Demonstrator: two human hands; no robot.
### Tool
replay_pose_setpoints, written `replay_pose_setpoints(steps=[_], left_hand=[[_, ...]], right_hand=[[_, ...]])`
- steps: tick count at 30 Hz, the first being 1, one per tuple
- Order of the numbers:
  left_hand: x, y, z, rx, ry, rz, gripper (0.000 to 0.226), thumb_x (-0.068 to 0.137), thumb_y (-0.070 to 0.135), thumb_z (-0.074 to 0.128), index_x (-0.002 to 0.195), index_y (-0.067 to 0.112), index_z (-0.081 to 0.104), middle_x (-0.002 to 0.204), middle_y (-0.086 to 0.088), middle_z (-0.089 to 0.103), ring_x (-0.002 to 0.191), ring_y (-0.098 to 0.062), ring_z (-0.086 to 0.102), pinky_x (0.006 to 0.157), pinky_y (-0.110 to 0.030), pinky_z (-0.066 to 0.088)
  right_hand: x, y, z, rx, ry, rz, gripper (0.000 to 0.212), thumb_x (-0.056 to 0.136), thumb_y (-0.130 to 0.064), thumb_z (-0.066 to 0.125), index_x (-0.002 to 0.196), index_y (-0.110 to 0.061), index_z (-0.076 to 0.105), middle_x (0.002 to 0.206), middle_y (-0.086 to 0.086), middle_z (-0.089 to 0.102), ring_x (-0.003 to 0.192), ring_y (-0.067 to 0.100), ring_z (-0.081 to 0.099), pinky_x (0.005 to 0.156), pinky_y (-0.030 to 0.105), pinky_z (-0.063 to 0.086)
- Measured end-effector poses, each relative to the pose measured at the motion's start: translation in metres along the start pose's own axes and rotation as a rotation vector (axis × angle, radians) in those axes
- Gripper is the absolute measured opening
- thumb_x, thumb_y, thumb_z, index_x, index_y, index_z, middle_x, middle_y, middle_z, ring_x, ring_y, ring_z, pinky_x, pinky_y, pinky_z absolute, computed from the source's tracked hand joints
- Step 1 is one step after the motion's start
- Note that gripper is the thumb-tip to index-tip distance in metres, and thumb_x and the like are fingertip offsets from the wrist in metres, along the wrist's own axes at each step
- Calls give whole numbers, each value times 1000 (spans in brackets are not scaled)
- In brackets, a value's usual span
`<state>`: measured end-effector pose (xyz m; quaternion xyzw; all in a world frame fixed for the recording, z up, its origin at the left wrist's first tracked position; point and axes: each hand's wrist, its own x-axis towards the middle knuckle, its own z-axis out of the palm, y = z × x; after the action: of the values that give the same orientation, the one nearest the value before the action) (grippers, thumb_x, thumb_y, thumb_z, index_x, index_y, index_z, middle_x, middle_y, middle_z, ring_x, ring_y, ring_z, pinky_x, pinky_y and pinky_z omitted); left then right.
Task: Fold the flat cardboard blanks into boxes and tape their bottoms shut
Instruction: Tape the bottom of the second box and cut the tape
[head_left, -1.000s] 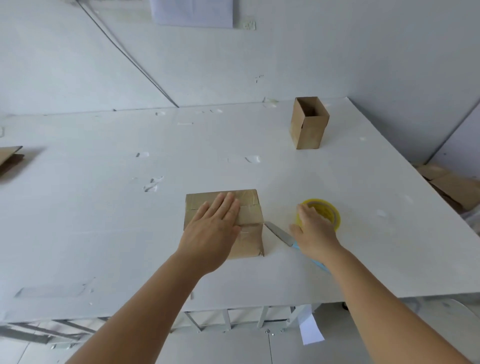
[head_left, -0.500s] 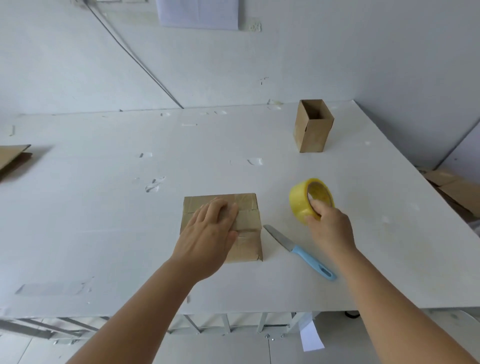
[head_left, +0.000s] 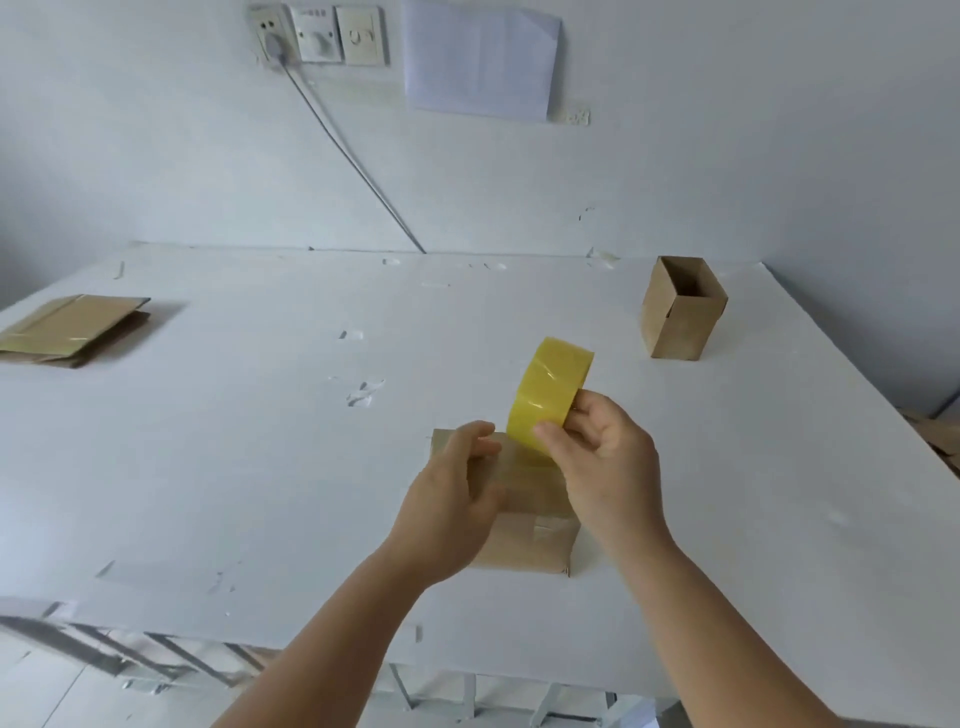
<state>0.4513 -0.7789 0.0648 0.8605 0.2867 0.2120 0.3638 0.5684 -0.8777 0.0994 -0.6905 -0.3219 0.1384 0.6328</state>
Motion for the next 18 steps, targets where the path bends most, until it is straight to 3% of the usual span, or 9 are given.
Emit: replay_pose_setpoints(steps=[2,4,6,12,14,18], left_hand=[[0,1,-3,-163,11,-57,49,92,22,57,136,30,37,126,16,55,106,6,55,88,-6,41],[2,-2,-6,-355,40,-83,54,87,26,59,136,33,37,129,12,55,115,2,54,99,-25,46],[2,-2,-11,-492,93,-100,55,86,24,58,137,32,40,130,7,57,117,-3,56,99,-32,48],[5,14,-22,-656,240,-144,35,92,3,57,122,19,63,101,10,71,91,6,65,74,-6,46],[6,15,-21,-653,279,-165,31,90,3,60,115,20,67,90,15,73,87,8,66,74,-5,45],[6,14,-18,-690,322,-211,25,88,3,63,105,19,72,94,12,75,94,0,68,79,-13,50]], right_hand=[[-3,8,13,-100,3,-22,26,81,-16,72,92,-38,61,88,-23,71,84,-7,66,80,19,52],[-7,18,22,-228,25,-85,22,79,-21,74,92,-33,62,87,-21,70,83,-1,66,79,27,54],[-9,24,29,-335,37,-164,21,77,-25,75,94,-26,63,86,-16,71,83,8,67,75,33,54],[-6,28,37,-423,45,-255,26,77,-32,76,95,-18,63,85,-11,70,82,18,66,69,33,53],[-4,30,39,-446,44,-269,26,77,-30,76,96,-17,63,86,-10,70,81,18,66,70,34,53],[-3,34,40,-451,70,-288,25,77,-26,77,95,-15,63,85,-8,71,81,20,67,70,38,54]])
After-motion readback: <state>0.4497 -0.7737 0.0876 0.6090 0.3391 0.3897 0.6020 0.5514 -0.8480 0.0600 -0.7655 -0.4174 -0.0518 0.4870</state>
